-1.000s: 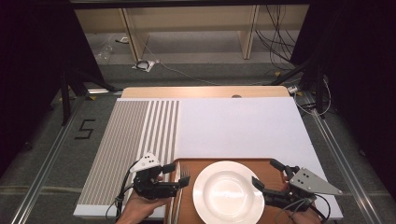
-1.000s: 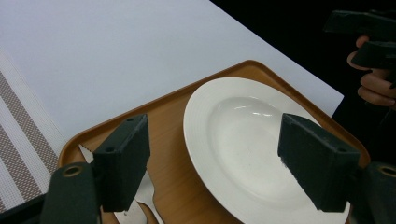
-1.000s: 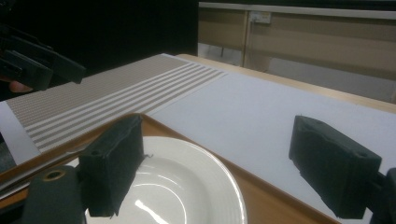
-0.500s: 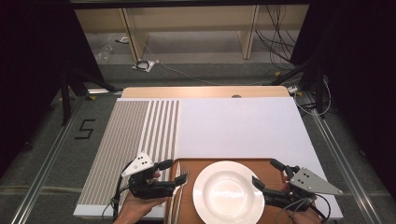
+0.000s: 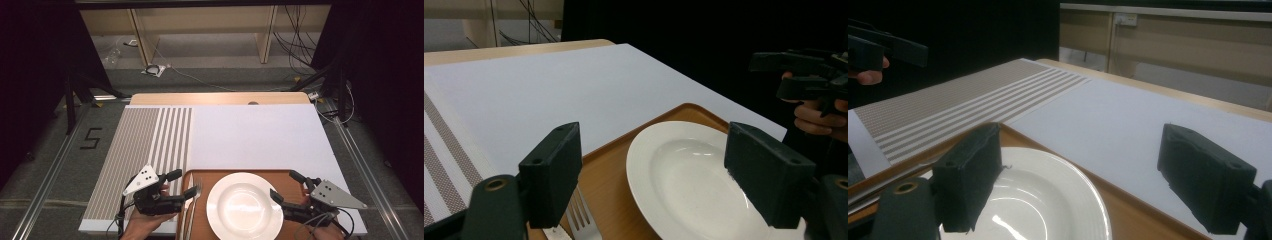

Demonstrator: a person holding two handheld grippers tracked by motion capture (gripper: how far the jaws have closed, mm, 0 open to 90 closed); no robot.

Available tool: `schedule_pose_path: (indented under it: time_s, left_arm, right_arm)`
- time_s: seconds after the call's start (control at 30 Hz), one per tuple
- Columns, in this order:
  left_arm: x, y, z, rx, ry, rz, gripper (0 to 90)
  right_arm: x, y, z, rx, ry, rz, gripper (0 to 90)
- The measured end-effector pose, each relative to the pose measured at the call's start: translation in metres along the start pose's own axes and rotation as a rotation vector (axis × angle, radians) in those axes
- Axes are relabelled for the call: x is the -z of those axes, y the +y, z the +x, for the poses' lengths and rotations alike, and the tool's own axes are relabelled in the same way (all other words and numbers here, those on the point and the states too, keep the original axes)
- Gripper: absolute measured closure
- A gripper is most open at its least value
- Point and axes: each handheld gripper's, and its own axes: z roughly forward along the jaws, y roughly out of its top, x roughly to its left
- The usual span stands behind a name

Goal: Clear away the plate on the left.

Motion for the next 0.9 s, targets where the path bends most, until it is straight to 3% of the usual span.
schedule_pose_path:
  time_s: [0.43, 0.9]
  left_arm:
    - [0.0048, -0.0008, 0.0025, -0.014, 0.025, -0.041, 16.7]
    - [0.0035, -0.0022, 0.0029, -0.021, 0.034, -0.038, 16.2]
  right_arm:
    - [-0.0004, -0.0004, 0.0001, 0.005, 0.000, 0.007, 18.7]
    - [-0.0006, -0.0005, 0.0000, 0.000, 0.000, 0.004, 18.7]
